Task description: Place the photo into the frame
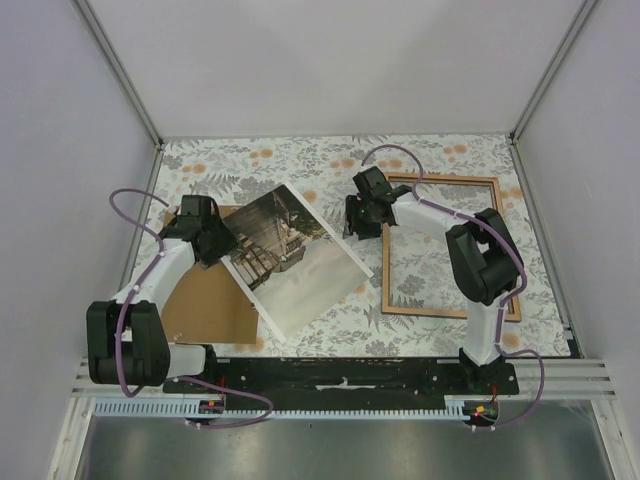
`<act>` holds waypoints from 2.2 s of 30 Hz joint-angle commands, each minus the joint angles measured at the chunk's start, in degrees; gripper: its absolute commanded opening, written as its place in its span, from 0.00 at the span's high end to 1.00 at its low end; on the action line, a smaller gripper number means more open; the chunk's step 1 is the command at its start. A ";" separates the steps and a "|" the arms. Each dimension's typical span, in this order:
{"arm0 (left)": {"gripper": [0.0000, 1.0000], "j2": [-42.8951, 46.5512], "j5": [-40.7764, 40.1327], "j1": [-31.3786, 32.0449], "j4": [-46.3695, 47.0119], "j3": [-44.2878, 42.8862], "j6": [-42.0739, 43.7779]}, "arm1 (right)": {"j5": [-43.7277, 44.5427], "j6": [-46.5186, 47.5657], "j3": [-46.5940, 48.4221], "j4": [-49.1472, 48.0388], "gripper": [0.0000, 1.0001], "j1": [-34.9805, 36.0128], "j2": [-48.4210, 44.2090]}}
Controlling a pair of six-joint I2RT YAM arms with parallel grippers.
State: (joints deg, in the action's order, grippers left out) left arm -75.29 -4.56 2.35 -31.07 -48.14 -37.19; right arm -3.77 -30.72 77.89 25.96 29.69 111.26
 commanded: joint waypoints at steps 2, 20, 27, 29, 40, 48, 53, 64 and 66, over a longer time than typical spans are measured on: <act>0.30 1.89 2.17 -2.26 4.69 5.06 -0.78 | -2.99 4.26 4.02 2.17 0.45 0.63 2.90; 0.23 -7.50 20.82 -16.85 23.33 7.80 1.68 | -6.34 7.43 6.31 1.20 0.37 1.51 8.09; 0.23 -11.37 21.16 -18.08 24.65 7.18 1.59 | -7.39 7.52 6.05 0.15 0.36 1.60 8.71; 0.23 -12.68 22.31 -18.08 25.97 7.53 1.07 | -7.92 7.52 6.05 -0.03 0.36 1.51 9.06; 0.27 -15.24 25.30 -17.55 30.72 9.21 -2.80 | -11.08 7.34 6.57 -1.00 0.36 1.51 11.34; 0.32 -16.65 27.49 -16.85 35.54 9.11 -4.56 | -11.96 7.52 7.10 -0.99 0.36 1.42 12.31; 0.40 -15.33 30.48 -16.33 39.50 9.99 -5.88 | -12.40 7.69 7.72 -0.56 0.37 1.51 12.75; 0.63 -15.41 34.26 -14.92 43.63 10.96 -6.93 | -12.58 7.96 8.42 0.06 0.37 1.42 13.19; 0.63 -16.55 33.56 -14.66 43.73 11.14 -6.58 | -12.66 8.04 8.68 0.32 0.37 1.51 13.28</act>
State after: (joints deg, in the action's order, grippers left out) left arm -90.72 27.20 -13.02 9.37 -37.65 -42.59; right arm -16.49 -23.90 86.41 23.66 30.76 120.97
